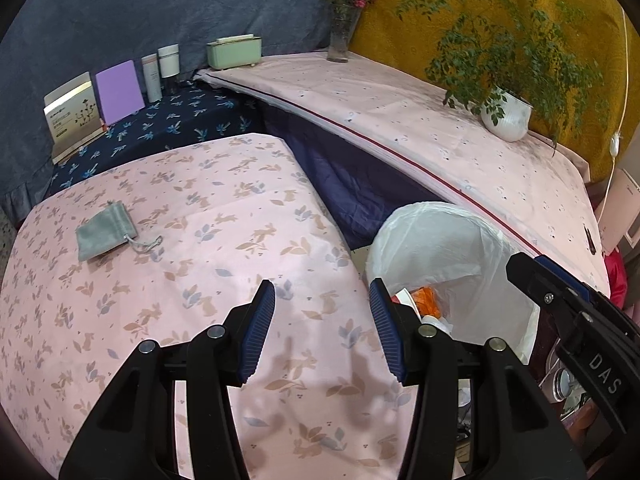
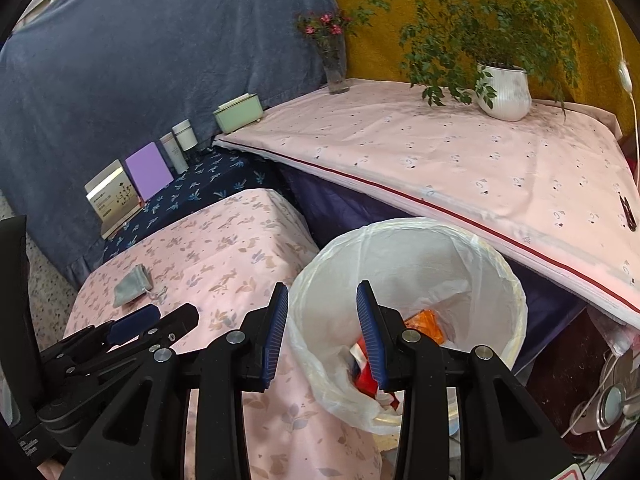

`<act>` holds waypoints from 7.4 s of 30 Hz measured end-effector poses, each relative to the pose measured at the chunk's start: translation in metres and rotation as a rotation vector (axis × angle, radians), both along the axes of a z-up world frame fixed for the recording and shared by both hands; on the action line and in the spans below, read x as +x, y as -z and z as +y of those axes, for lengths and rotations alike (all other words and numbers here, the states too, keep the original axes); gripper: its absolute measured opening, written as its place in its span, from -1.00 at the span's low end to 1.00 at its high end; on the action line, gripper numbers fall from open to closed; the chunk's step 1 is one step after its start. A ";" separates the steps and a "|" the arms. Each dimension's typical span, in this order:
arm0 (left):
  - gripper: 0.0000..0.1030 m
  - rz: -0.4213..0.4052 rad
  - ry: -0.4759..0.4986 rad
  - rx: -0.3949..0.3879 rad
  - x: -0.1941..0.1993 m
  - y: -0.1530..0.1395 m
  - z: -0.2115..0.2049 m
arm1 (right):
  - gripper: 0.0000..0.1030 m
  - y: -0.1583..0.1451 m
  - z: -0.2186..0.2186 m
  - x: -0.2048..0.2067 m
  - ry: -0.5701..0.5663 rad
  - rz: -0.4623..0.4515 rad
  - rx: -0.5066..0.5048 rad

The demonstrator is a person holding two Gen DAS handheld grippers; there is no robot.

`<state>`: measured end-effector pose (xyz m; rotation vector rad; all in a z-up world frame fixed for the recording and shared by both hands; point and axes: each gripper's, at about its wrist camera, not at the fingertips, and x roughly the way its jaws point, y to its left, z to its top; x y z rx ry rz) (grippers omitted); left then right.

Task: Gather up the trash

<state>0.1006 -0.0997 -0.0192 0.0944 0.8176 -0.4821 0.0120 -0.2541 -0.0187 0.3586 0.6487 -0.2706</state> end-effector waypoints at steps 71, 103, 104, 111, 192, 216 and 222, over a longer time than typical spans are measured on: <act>-0.92 0.151 -0.484 -0.147 0.085 0.058 0.306 | -0.31 0.071 0.252 0.195 -0.468 0.164 0.052; -0.92 0.227 -0.549 -0.068 0.086 0.090 0.336 | -0.78 0.113 0.318 0.199 -0.536 0.280 -0.008; -0.92 0.225 -0.532 -0.067 0.083 0.089 0.326 | -0.78 0.114 0.306 0.192 -0.519 0.282 -0.002; -0.92 0.236 -0.386 -0.041 0.060 0.087 0.241 | -0.78 0.112 0.218 0.134 -0.381 0.291 0.010; -0.10 0.036 0.063 0.003 -0.002 -0.016 -0.078 | -0.76 0.040 -0.080 -0.055 0.138 0.009 0.156; 0.32 -0.004 -0.022 0.090 0.001 0.003 -0.057 | -0.35 0.031 -0.067 -0.009 0.098 0.027 0.101; 0.42 -0.022 -0.030 0.097 -0.009 0.000 -0.049 | -0.23 0.022 -0.063 -0.016 0.091 0.037 0.086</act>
